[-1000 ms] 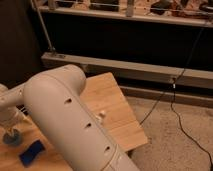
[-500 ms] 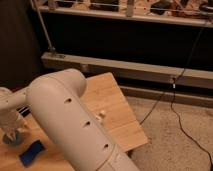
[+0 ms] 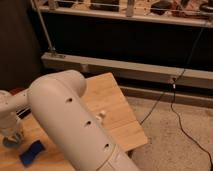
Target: Pick up the ceramic cup
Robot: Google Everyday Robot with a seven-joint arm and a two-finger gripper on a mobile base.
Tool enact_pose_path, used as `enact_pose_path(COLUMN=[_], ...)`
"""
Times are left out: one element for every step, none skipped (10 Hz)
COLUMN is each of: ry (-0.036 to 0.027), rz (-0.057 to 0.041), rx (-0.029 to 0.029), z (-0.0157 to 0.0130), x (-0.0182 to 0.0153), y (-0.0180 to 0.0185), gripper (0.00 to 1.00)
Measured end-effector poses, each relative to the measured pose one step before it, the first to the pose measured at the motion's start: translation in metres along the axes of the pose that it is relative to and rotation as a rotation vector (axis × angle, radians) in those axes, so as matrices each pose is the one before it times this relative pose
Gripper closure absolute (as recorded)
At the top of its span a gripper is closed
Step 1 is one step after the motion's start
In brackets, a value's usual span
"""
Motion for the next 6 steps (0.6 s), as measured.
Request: enact_pose_path(ry=[-0.0103, -0.00447, -0.00045, -0.00127, -0.00428, -0.00406], rz=[0.00405, 0.01058, 0.00878, 0.00705, 0.00924, 0.00559], rx=[0.03193, 0.03756, 0.02898, 0.02049, 0.01686, 0.00502], z=[-0.01717, -0.01421, -0.01097, -0.00771, -0.01002, -0.00499], x=[0.0, 0.00141, 0.00231, 0.00158, 0.00155, 0.00044], y=[-0.0008, -0.00256, -0.00261, -0.00278, -0.00234, -0.00125], gripper=[1.0, 1.0, 1.0, 1.0, 1.0, 1.0])
